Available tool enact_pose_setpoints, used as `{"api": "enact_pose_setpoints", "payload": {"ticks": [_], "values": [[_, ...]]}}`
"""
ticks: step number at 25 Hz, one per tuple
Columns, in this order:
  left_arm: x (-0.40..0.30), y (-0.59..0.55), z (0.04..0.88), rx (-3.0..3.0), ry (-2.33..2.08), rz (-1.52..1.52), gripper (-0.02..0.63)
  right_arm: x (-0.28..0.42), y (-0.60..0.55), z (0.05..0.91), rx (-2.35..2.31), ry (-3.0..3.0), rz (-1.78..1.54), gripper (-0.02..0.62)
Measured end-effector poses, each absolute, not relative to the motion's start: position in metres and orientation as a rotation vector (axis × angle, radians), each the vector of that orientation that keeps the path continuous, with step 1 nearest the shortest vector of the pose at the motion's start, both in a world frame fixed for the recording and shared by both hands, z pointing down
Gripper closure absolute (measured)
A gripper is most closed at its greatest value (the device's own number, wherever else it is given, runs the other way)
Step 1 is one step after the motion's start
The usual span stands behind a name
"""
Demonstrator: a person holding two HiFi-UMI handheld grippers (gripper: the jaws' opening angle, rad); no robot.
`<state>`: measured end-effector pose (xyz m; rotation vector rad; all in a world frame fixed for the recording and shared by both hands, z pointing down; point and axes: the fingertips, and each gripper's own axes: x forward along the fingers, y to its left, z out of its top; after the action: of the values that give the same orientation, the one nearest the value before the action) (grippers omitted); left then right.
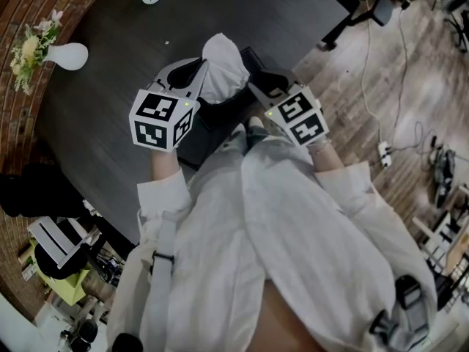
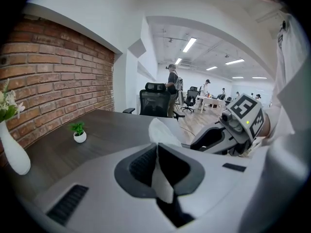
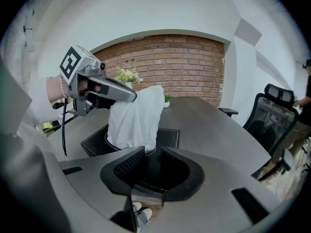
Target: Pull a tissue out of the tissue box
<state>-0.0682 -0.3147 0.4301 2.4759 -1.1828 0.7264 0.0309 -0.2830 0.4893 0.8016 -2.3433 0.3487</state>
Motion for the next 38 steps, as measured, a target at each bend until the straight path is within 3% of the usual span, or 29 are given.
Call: {"api": "enact_pose_setpoints", "payload": {"ticks": [21,38], "values": [[-0.092,-0.320,0.405,2.483,-1.350,0.631,0.594,0.030,-0.282,0.490,0.789,-2.344,0.332,0.497],[-0.100,-0.316,0.363,2.482,-1.439,0.274,0.594,0.029,-0.282,0.491,0.793,-2.352,0.337,0.497]]}}
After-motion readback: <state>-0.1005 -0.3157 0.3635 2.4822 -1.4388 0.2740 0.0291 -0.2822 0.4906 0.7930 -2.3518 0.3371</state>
